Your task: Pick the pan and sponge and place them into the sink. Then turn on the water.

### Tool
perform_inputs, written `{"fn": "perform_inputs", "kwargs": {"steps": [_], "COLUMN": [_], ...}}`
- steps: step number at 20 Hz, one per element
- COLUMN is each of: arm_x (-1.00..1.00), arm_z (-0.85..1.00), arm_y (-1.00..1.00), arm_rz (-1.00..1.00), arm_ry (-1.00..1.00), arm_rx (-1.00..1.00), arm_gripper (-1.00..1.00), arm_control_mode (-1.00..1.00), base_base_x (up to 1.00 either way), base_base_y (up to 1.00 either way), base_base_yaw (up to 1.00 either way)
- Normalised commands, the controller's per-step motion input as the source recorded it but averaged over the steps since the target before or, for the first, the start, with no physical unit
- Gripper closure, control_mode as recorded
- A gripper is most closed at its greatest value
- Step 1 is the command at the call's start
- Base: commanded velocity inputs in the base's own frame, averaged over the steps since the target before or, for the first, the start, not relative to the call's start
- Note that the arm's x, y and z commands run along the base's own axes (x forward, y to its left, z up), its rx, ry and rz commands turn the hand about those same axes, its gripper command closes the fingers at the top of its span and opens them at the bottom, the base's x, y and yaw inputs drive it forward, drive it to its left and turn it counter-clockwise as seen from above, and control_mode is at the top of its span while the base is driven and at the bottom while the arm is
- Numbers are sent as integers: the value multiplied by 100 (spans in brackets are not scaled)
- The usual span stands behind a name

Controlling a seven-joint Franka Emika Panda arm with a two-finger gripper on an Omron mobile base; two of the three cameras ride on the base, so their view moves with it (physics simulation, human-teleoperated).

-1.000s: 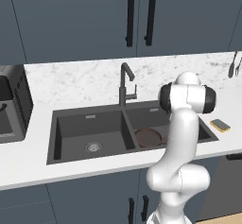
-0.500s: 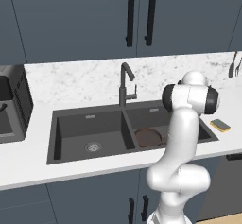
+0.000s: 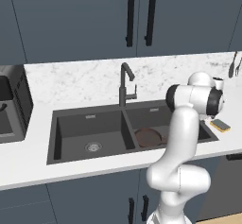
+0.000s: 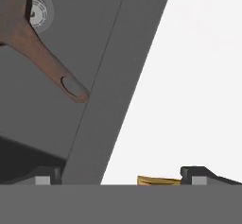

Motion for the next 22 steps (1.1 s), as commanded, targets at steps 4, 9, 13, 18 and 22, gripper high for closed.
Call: {"fn": "perform_inputs", "kwargs": {"steps": [4,9,13,18,22], "arm_x": [-28,-21,-18,-10,-1], "arm_z": [5,3,0,0,0], "arm_y": [-36,-12,-18,-19,-24], "arm_rz": [0,0,-1,0,0], "arm_ry": [0,0,0,0,0], "arm_rx": [0,0,0,0,0], "arm_gripper": [-100,-100,-100,-100,-100], "arm_control_mode": [-100,-100,-100,-100,-100], "base_base_x": [0,0,0,0,0], "base_base_y": [0,0,0,0,0], "base_base_yaw": [0,0,0,0,0]}}
